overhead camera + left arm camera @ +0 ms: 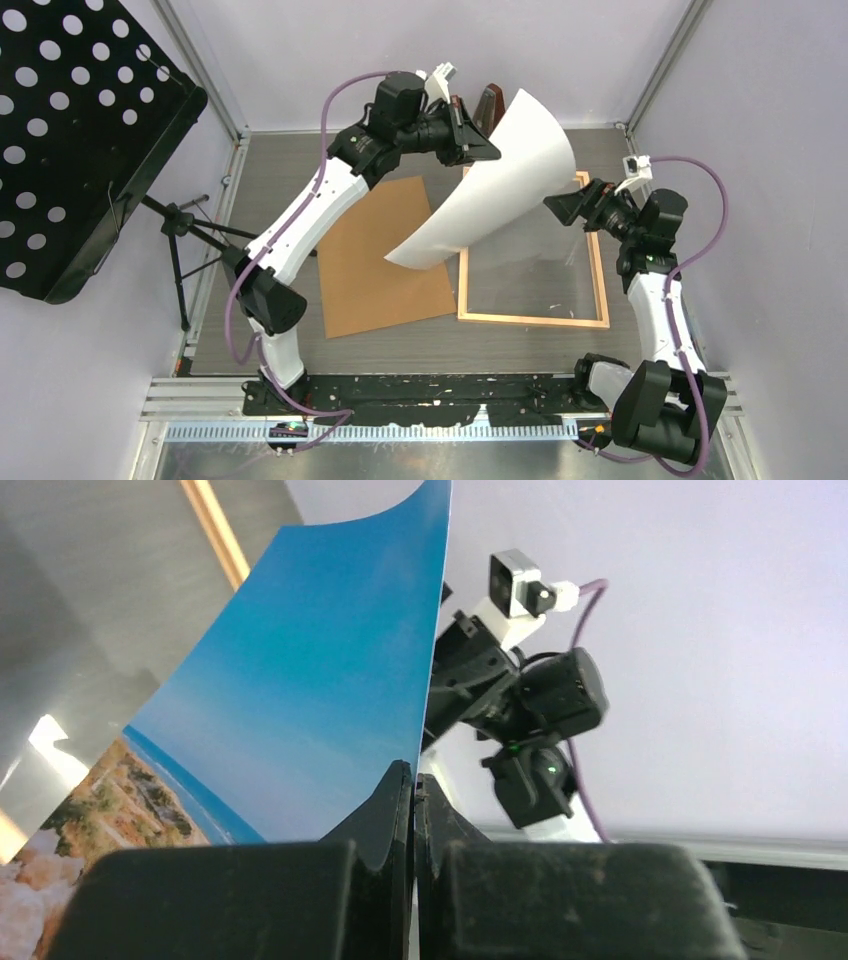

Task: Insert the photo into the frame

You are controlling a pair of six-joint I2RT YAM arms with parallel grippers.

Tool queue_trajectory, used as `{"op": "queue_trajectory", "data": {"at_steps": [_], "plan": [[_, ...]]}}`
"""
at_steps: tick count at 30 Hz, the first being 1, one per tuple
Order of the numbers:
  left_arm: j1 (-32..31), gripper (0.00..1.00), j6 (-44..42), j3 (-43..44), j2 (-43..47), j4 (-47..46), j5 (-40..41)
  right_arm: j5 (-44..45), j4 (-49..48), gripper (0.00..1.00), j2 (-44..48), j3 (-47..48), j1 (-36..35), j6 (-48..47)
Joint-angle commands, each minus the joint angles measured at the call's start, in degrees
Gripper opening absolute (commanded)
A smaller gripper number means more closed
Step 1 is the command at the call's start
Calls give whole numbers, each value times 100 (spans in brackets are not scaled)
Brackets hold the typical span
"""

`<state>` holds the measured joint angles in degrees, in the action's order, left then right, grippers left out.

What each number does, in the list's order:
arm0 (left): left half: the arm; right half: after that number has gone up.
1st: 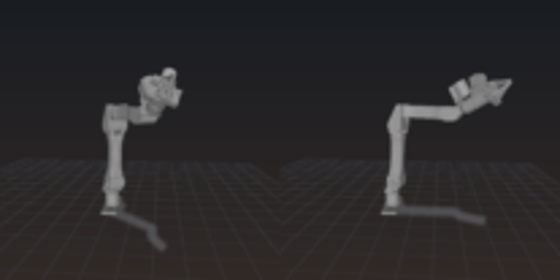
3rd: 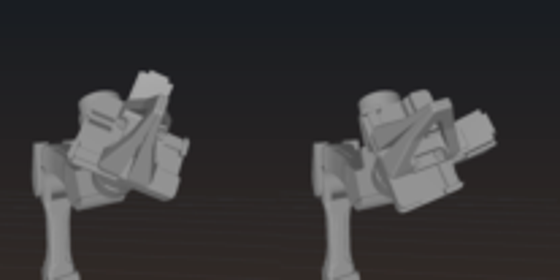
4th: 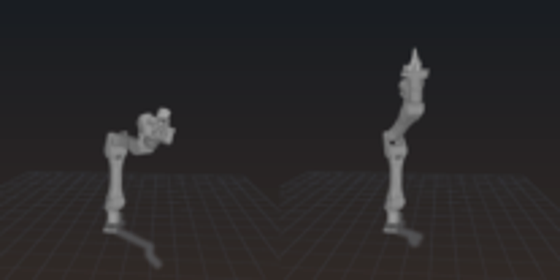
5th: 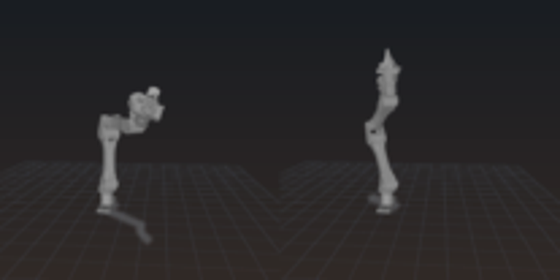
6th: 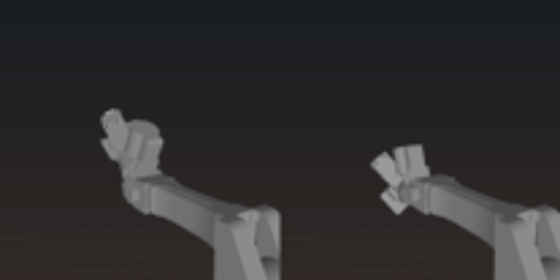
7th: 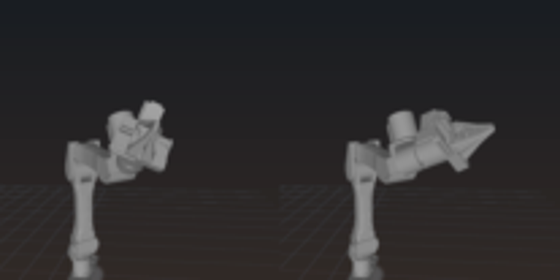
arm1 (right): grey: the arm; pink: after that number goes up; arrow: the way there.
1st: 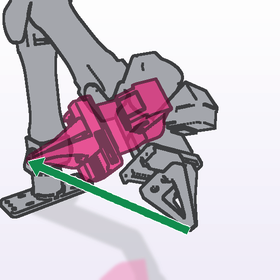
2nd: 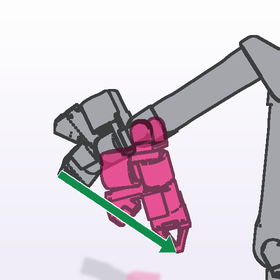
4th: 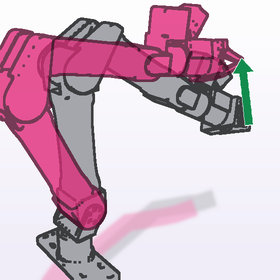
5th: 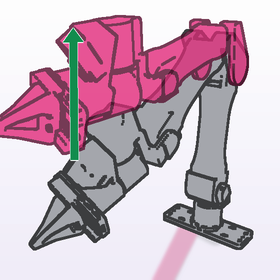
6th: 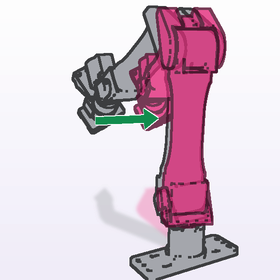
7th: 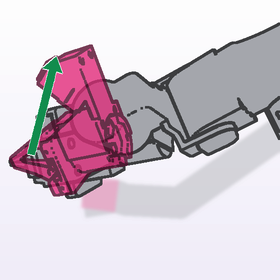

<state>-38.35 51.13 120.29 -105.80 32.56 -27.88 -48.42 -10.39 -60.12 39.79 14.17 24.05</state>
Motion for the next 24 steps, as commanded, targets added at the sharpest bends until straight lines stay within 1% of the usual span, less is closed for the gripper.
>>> {"op": "queue_trajectory", "data": {"at_steps": [1,6,12,24], "plan": [[258,0,1511,-690,-9,-1415,-921,101,406,94,292,297,329,-105],[628,0,1890,-1412,-262,-1666,-897,175,448,94,302,307,469,-67],[957,0,1808,-1864,-690,-1651,-656,247,621,94,330,346,515,-195],[1418,0,1130,-1392,-1401,-805,152,402,781,94,273,328,521,-307]]}}
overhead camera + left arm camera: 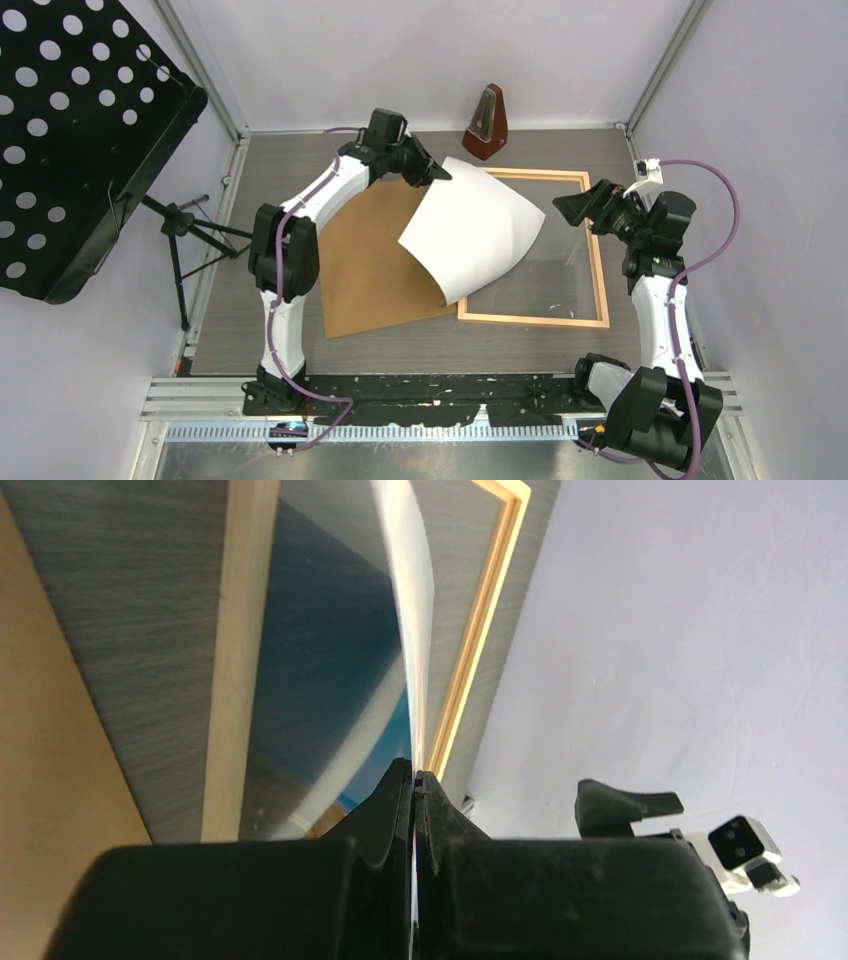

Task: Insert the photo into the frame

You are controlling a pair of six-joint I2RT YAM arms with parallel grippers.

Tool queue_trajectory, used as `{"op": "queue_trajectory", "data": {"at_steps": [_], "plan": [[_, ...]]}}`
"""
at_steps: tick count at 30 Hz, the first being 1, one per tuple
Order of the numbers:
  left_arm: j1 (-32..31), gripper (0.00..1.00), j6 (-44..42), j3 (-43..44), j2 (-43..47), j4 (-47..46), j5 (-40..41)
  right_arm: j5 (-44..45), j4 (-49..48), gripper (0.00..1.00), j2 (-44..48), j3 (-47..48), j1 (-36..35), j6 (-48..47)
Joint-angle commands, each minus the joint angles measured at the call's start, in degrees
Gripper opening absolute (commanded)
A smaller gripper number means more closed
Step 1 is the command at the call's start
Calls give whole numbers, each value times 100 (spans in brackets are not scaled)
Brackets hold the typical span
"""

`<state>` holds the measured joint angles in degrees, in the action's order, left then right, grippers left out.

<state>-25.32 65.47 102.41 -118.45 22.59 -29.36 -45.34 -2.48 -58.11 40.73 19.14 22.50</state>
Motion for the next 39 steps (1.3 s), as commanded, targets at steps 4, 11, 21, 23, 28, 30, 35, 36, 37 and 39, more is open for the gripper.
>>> {"op": "queue_trajectory", "data": {"at_steps": [4,11,21,23,28,30,35,36,37,39], "plan": [[220,0,-491,571,-297,519,523,145,112,94,59,243,21,-244],[433,0,-927,970,-538,1067,1062,206,157,94,-26,231,21,-279],[434,0,-1133,952,-689,1459,1308,253,213,94,-61,211,28,-344],[416,0,-1133,819,-636,1403,1287,285,213,94,-67,203,25,-400],[371,0,-1127,458,-570,1027,1120,467,598,94,-91,191,20,-755],[347,0,-1099,197,-494,710,991,609,785,94,-92,208,21,-947],[313,0,-817,-743,-217,-416,738,822,1132,95,-222,194,20,-1279],[309,0,-807,-869,-153,-542,769,824,1151,95,-251,191,25,-1299],[304,0,-802,-986,-99,-613,797,829,1208,95,-317,190,21,-1336],[308,0,-749,-1135,-39,-678,779,788,1280,95,-421,202,21,-1377]]}}
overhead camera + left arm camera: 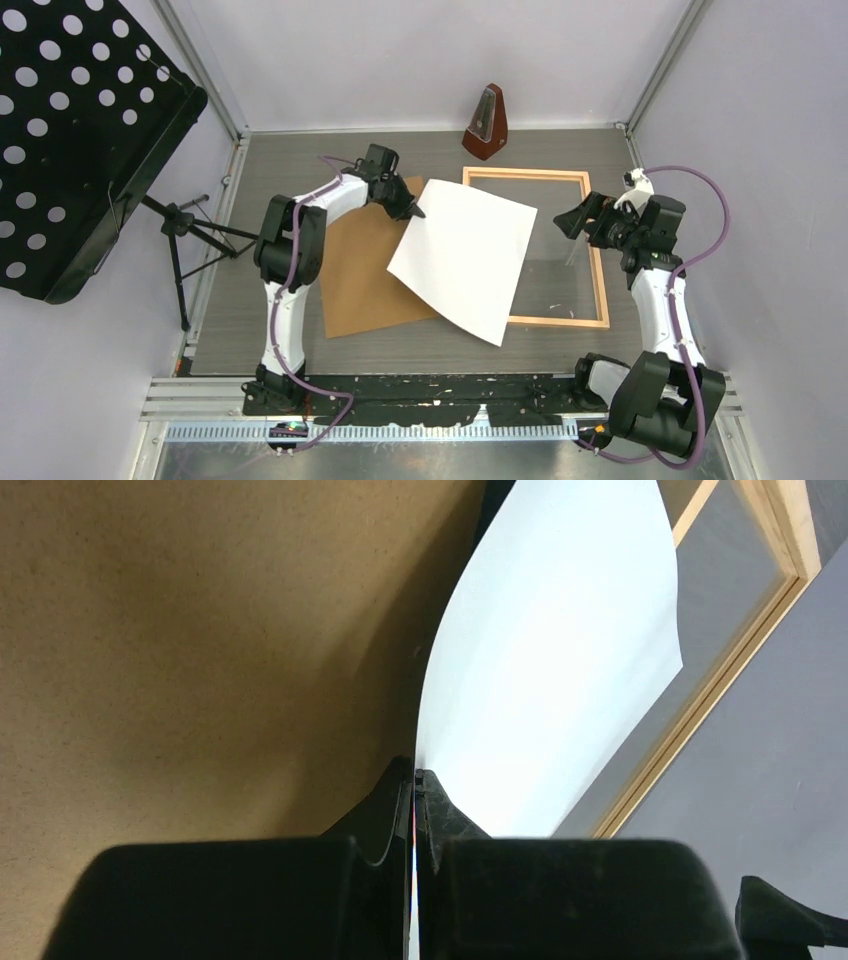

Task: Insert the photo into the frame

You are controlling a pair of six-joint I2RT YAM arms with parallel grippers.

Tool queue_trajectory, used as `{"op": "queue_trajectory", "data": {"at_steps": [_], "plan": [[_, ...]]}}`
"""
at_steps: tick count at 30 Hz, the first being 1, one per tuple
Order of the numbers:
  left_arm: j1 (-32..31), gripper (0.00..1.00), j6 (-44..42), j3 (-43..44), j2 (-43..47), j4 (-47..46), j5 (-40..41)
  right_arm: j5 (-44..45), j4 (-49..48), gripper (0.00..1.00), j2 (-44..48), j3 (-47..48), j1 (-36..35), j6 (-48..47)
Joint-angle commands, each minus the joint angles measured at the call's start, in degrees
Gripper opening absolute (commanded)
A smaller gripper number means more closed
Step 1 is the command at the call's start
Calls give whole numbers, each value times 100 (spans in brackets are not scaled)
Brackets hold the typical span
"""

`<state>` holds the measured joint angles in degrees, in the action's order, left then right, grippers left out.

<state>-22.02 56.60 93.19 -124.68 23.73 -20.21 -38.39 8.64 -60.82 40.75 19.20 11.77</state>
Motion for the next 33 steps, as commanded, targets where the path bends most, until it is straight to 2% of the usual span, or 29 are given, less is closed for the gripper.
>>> {"op": "queue_trajectory", "data": {"at_steps": [1,12,21,23,27,29,33], "plan": [[-22,0,191,-301,616,-777,-139,62,183,94,-189,188,5,-310],[-54,0,928,-1482,1281,-705,-27,-59,198,94,-546,111,-288,-325],[-247,0,915,-1439,1345,-839,46,-112,114,94,-494,83,-298,-321],[-250,0,857,-1388,1305,-910,25,31,184,94,-452,107,-289,-391],[-233,0,725,-1199,1195,-993,1,901,532,93,-461,348,-270,-647],[-232,0,706,-1126,1141,-1117,-36,1505,726,92,-591,531,-253,-853],[-215,0,642,-866,913,-1393,-101,1950,903,91,-1067,882,-148,-1197]]}}
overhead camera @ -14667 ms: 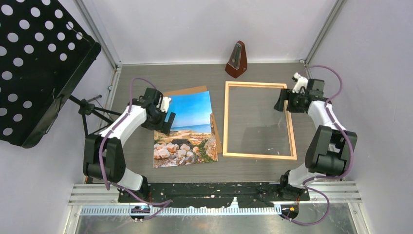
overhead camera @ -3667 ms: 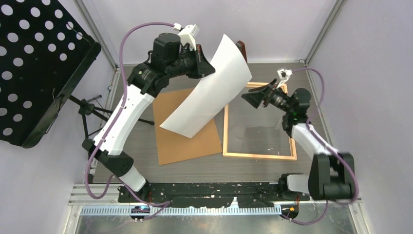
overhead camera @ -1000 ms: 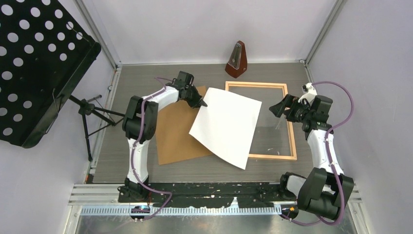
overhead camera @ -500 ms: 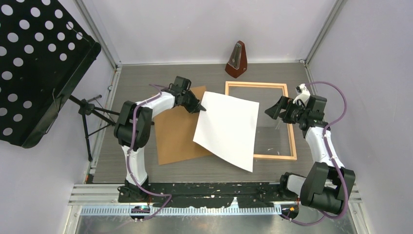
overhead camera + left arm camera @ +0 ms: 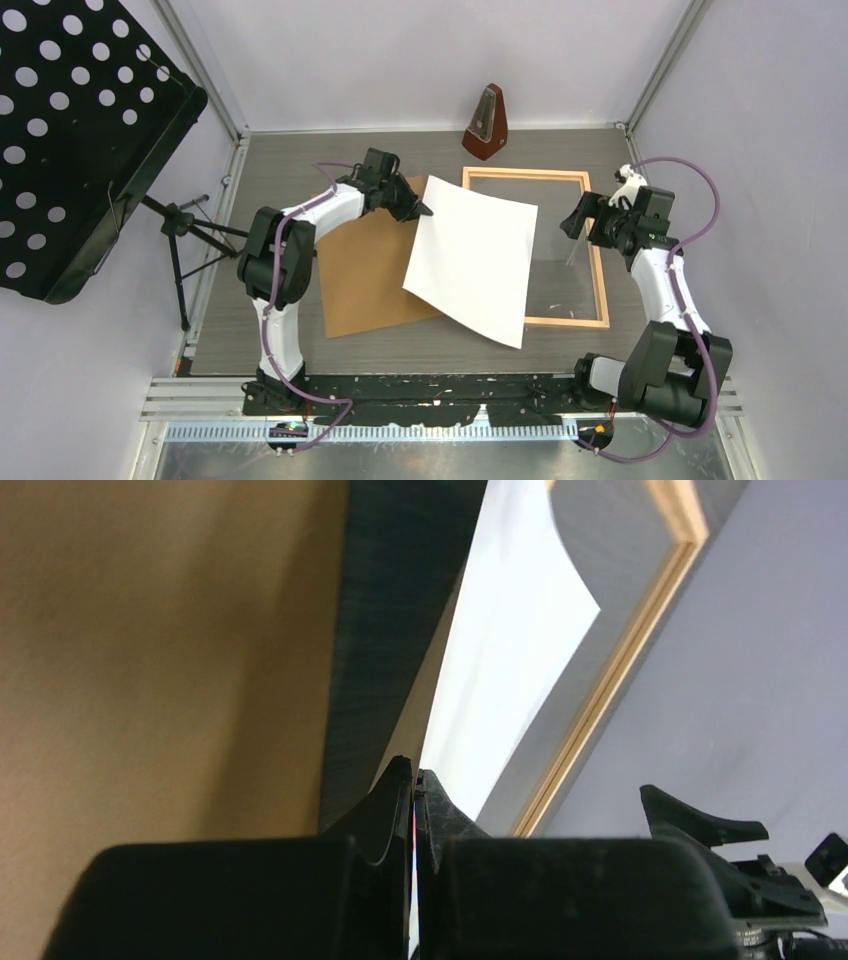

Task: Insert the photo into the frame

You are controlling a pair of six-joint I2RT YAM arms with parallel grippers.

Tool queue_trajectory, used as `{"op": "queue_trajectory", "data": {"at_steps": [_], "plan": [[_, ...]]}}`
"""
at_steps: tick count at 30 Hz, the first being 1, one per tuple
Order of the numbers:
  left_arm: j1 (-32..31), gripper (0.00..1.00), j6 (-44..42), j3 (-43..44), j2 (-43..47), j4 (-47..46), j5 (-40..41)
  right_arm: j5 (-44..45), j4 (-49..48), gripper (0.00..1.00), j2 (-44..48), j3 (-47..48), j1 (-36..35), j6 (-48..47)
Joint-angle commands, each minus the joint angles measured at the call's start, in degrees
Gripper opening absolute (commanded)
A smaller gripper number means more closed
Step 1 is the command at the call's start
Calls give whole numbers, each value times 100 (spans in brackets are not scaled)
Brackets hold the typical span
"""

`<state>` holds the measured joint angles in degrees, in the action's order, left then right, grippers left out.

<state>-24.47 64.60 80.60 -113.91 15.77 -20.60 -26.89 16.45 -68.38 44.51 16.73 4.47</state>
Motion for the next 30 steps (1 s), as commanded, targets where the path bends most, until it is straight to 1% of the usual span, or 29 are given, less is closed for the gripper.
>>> {"op": "queue_trajectory", "data": {"at_steps": [1,7,10,16,20,23,26,30], "plan": [[30,0,-180,436,-215,-706,-77,862,129,90,-434,554,114,-590],[47,0,-35,607,-562,-1493,-375,1209,234,88,-1164,1067,263,-1007],[43,0,20,700,-709,-1747,-459,1230,340,84,-1622,1326,319,-1133],[47,0,100,632,-781,-2127,-420,1286,373,78,-2198,1556,327,-1254],[30,0,195,614,-834,-2402,-319,1236,424,71,-2559,1687,350,-1304],[21,0,278,630,-884,-2513,-260,1146,445,63,-2767,1749,373,-1304],[9,0,423,688,-958,-2634,-278,1117,447,57,-2878,1773,375,-1318],[-40,0,485,706,-1046,-2674,-267,1120,447,52,-3020,1806,377,-1327]]}}
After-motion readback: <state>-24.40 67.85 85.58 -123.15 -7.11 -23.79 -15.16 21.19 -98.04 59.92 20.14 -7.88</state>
